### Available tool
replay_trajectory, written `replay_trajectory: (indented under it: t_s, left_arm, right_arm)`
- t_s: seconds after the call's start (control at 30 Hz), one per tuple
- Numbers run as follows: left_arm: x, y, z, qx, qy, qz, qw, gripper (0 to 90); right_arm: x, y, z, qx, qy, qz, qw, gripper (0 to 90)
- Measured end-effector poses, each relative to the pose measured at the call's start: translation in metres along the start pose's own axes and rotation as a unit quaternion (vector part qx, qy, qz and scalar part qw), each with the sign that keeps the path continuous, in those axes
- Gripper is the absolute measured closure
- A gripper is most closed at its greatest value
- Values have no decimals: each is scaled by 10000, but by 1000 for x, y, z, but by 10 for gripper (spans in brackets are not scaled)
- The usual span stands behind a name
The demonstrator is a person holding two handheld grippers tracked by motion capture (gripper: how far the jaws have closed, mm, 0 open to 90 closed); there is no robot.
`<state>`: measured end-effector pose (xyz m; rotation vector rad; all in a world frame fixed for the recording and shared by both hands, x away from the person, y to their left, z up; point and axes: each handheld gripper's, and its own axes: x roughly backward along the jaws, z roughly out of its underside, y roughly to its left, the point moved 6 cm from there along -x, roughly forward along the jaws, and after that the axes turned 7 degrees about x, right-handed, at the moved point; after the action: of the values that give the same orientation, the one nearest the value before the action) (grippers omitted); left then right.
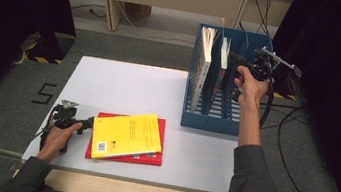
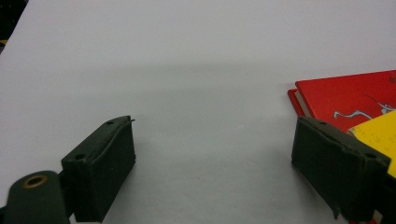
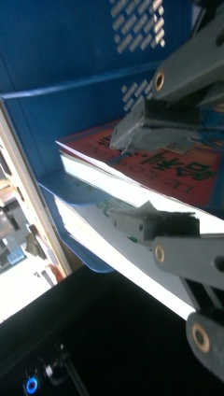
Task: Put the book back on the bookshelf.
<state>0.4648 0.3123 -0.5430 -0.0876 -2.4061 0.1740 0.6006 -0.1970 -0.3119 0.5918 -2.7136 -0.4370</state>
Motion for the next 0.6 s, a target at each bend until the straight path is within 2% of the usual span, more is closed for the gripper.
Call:
replay_trajectory:
  t_s: [0.13,0.23,0.33,0.43,0.47,0.57,0.6]
  left_arm:
    - [0,0,0,3,-2,4,10000,126]
    - [0,0,0,3,-2,4,10000,126]
    - [0,0,0,1,0,5,10000,126]
    - [0,0,0,1,0,4,10000,126]
    - [0,0,0,3,1,6,10000,126]
    - [0,0,0,4,-2,7,10000,126]
    - [0,0,0,-1,2,4,10000,125]
  right_arm:
    - [1,4,8,186,145,-91,9997,506]
    - [0,8,13,185,196,-222,9994,472]
    - [-2,12,17,208,232,-283,9991,458]
    - [-7,17,22,302,388,-350,9982,466]
    - [-9,19,23,375,444,-356,9977,481]
    - [-14,23,27,907,592,-138,9940,532]
    - [-16,23,28,980,631,-119,9931,533]
